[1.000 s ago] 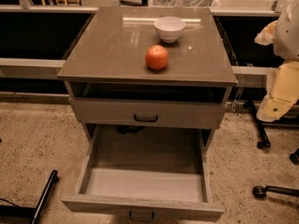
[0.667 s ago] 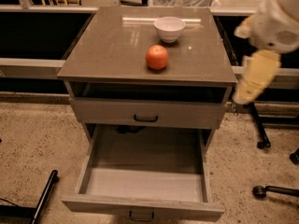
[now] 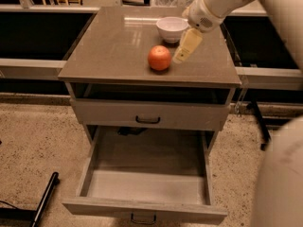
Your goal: Place apple into middle drawer
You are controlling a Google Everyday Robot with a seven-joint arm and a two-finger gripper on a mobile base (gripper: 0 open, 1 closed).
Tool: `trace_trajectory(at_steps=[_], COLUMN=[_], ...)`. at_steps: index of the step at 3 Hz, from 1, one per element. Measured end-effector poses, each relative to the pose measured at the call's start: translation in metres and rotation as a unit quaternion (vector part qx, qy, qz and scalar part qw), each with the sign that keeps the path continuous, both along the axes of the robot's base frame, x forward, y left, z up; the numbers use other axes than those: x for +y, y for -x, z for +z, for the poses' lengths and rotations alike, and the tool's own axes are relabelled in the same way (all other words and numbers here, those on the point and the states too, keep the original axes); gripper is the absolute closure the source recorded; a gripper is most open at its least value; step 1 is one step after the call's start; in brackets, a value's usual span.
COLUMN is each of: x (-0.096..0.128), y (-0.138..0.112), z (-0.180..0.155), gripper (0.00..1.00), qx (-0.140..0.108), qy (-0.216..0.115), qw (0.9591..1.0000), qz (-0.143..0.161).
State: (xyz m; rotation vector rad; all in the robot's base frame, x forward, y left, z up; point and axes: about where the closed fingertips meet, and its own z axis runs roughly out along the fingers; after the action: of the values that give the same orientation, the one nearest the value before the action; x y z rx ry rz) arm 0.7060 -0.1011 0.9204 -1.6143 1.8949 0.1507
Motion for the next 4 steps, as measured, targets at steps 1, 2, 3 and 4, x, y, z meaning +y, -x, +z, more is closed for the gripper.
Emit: trace_trajectory(at_steps=[1,2,3,4], x=[0.025,0.026,0.035,0.046], y=[-0.052,-0.064,-0.049,-0.033], z=[-0.025,-0.029,-0.049,-0.063], gripper=[0.00,0.00,0.00,0.00], qx=[0.002,-0.001,0.030,0.050], qy=[-0.046,-0.054,-0.065,-0.066], qw=[0.9989,0.9985,0.9974,0.9964], qz=[-0.002,-0.004,0.008,0.020])
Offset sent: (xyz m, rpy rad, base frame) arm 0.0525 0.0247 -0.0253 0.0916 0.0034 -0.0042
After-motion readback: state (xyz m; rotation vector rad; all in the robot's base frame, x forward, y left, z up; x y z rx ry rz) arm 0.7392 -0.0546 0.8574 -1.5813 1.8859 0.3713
